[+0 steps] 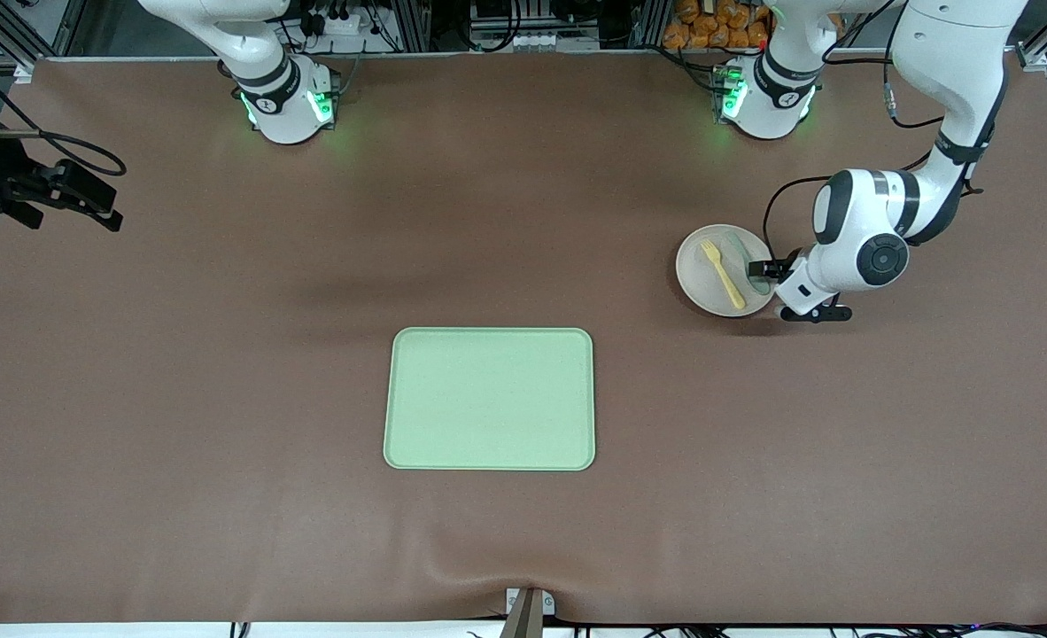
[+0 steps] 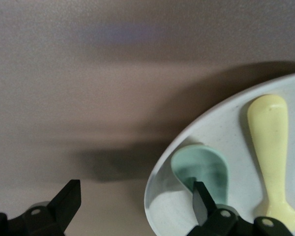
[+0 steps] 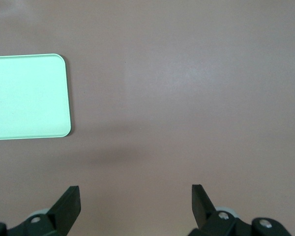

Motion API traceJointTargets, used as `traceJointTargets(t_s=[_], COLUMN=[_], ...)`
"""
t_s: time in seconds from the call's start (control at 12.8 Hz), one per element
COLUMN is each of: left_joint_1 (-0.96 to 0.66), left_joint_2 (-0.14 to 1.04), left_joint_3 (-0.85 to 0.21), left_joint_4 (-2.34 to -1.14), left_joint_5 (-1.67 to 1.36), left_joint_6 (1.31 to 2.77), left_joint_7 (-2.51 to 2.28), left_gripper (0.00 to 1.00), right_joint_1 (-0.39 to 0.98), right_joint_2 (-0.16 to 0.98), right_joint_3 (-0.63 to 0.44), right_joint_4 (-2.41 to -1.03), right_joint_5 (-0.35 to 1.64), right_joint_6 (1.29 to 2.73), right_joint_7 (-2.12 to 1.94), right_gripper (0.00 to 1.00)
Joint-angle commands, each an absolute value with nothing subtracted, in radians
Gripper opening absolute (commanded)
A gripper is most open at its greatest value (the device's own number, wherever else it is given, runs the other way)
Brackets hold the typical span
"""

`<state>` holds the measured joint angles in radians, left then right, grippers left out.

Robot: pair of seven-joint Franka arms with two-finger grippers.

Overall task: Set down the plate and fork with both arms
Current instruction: 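Lower the left gripper and grasp the white plate's rim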

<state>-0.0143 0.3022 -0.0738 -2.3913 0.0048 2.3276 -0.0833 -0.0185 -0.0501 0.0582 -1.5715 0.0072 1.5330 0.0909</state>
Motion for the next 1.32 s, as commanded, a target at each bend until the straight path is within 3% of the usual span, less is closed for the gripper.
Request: traceJointTargets(t_s=[0.0, 0.08, 0.16, 0.23, 0.94, 1.25], left_joint_1=[-0.012, -0.014, -0.015, -0.020, -0.017, -0.014], left_joint_2=[0.299, 0.302, 0.304, 0.307, 0.278, 0.267], left_joint_3=[-0.077, -0.078, -0.078, -0.078, -0.090, -0.094], left_joint_4=[-2.393, -2.390, -2.384, -2.384, -2.310, -2.218], left_joint_5=[-0.003, -0.003, -0.003, -0.003, -0.003, -0.078], left_joint_6=[2.350, 2.352, 2.352, 2.352, 2.332, 2.231], left_joint_7=[-0.095, -0.097, -0.100, -0.103, -0.077, -0.075], left_gripper=[1.00, 0.79, 0.24, 0.00, 0.00, 0.00], right_joint_1=[-0.028, -0.028, -0.028, -0.028, -0.034, -0.034], right_joint_2=[-0.064, -0.064, -0.064, -0.064, -0.064, -0.064], right_joint_3=[0.061, 0.061, 0.061, 0.061, 0.061, 0.061], right_joint_4=[-1.589, -1.589, -1.589, -1.589, -1.589, -1.589], right_joint_5=[0.021, 0.021, 0.021, 0.021, 0.020, 0.021], right_joint_6=[1.534, 1.534, 1.534, 1.534, 1.532, 1.532], right_joint_7=[0.097, 0.097, 0.097, 0.097, 0.097, 0.097], right_gripper=[1.00, 1.00, 1.00, 1.00, 1.00, 1.00])
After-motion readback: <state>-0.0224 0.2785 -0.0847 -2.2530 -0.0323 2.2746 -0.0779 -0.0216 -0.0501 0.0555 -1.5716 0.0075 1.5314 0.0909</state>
